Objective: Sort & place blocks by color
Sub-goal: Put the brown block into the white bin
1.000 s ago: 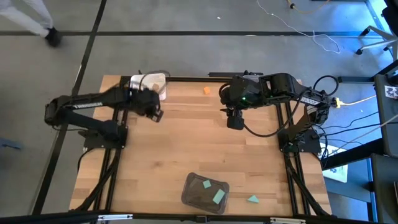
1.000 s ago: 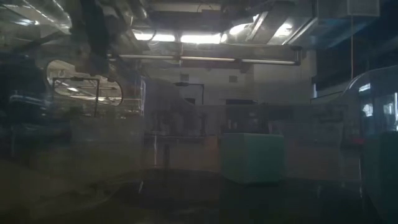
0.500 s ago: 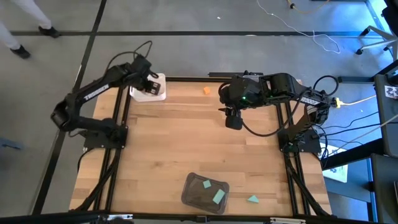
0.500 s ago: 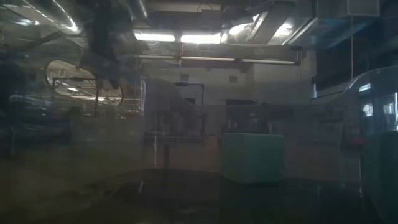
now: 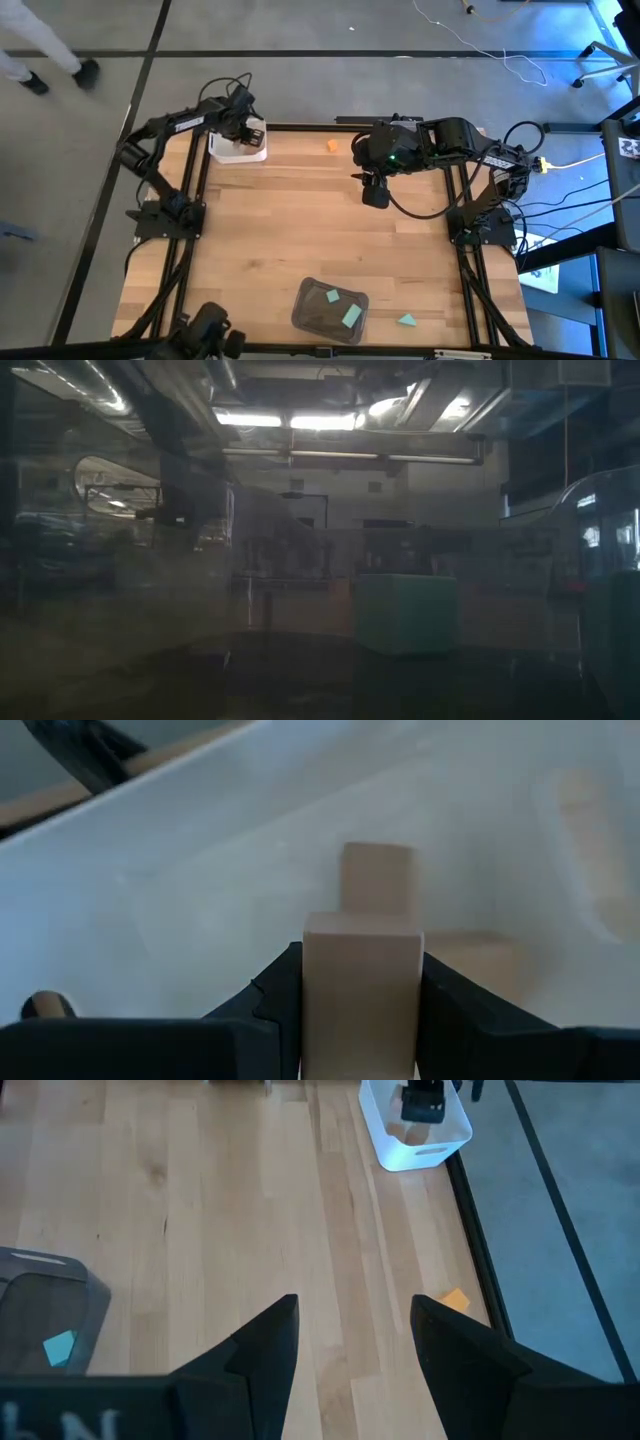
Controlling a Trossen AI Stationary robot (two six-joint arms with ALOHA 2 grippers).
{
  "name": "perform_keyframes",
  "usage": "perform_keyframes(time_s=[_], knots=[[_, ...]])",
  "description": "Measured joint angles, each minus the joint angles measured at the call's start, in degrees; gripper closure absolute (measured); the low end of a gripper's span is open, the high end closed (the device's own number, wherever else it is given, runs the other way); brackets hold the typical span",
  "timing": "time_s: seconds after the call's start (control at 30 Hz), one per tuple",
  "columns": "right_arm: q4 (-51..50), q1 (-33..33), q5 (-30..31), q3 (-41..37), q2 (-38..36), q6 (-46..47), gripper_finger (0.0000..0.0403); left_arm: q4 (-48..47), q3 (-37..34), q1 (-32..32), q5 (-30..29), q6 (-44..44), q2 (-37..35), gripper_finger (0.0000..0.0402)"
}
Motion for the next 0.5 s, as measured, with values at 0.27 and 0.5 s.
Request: perform_keyframes(time_s=[0.27, 0.5], knots=[[0.0, 0.0, 0.0, 0.0, 0.0, 0.0, 0.0208, 1.9, 0.3, 2.3, 1.9, 0.1, 6.3, 0.0280], [0.0, 0.0, 0.0, 0.0, 0.0, -0.1, 0.0208, 2.7, 0.2, 3.0, 2.3, 0.1, 6.8, 0.0261]])
